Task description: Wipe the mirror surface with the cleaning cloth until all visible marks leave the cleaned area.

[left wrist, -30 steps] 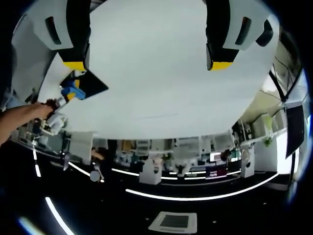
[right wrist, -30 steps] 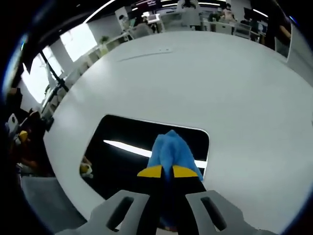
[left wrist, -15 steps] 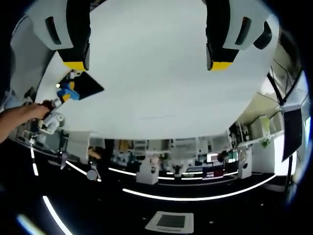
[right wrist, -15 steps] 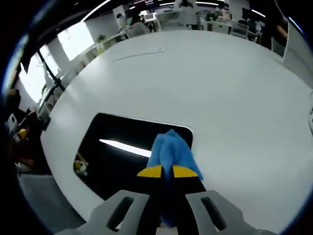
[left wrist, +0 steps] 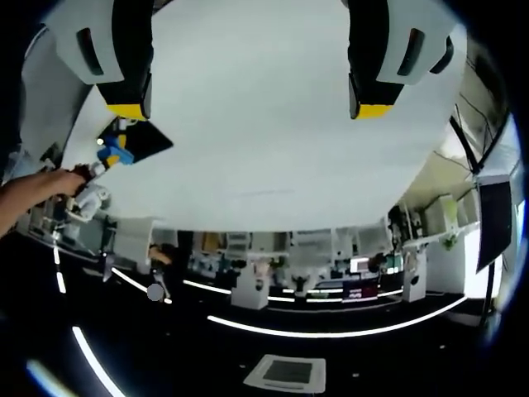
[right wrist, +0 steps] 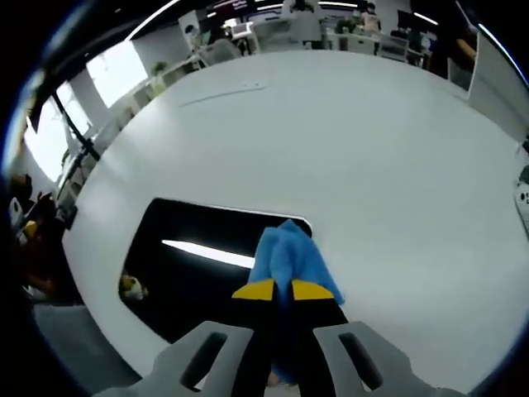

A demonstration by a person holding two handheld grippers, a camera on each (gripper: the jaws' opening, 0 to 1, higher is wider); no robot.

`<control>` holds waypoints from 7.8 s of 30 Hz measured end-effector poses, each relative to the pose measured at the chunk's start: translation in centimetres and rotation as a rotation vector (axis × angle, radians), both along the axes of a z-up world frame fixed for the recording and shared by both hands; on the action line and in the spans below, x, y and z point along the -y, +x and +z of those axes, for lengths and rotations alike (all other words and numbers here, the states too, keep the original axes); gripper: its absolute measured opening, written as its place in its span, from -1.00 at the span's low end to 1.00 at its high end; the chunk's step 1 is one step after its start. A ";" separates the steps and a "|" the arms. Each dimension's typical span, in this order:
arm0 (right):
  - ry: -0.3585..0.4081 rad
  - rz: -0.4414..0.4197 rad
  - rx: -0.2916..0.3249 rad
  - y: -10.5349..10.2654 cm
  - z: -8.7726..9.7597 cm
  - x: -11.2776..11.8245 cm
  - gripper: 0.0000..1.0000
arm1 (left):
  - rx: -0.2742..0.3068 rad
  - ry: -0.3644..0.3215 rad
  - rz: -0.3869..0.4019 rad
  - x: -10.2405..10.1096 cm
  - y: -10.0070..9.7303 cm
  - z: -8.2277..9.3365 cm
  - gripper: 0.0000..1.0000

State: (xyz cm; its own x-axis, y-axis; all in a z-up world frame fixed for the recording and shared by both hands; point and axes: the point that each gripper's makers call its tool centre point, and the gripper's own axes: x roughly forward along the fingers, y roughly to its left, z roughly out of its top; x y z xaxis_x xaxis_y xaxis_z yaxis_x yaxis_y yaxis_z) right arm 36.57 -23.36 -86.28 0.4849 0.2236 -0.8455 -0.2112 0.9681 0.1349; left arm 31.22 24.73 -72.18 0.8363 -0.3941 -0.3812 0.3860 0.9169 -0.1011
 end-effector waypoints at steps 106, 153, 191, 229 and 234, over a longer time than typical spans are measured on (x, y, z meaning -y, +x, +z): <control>-0.037 -0.040 -0.037 -2.9 -0.3 1.1 -1.00 | 0.054 -0.013 -0.020 -0.2 1.0 2.1 0.99; -0.006 -0.102 -0.075 -5.5 -0.4 0.8 -1.00 | 0.062 -0.018 -0.028 -0.2 1.2 2.7 0.99; -0.051 -0.089 -0.079 -5.5 -0.3 -0.5 -1.00 | 0.048 0.005 -0.139 3.0 1.1 1.6 0.99; -0.034 0.040 -0.091 -5.5 -0.3 -9.4 -1.00 | 0.026 0.070 -0.140 2.3 0.0 1.0 0.99; -0.024 0.056 -0.089 -5.5 -0.3 -10.6 -1.00 | 0.006 0.059 -0.134 2.4 -0.2 -0.1 0.99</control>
State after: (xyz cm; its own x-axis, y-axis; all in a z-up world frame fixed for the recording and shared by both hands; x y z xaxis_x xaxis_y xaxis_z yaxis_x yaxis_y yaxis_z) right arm 31.11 -12.74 -86.58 0.3953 0.2272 -0.8900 -0.2537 0.9582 0.1320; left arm 31.04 22.29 -72.27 0.7797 -0.4796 -0.4025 0.5062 0.8612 -0.0458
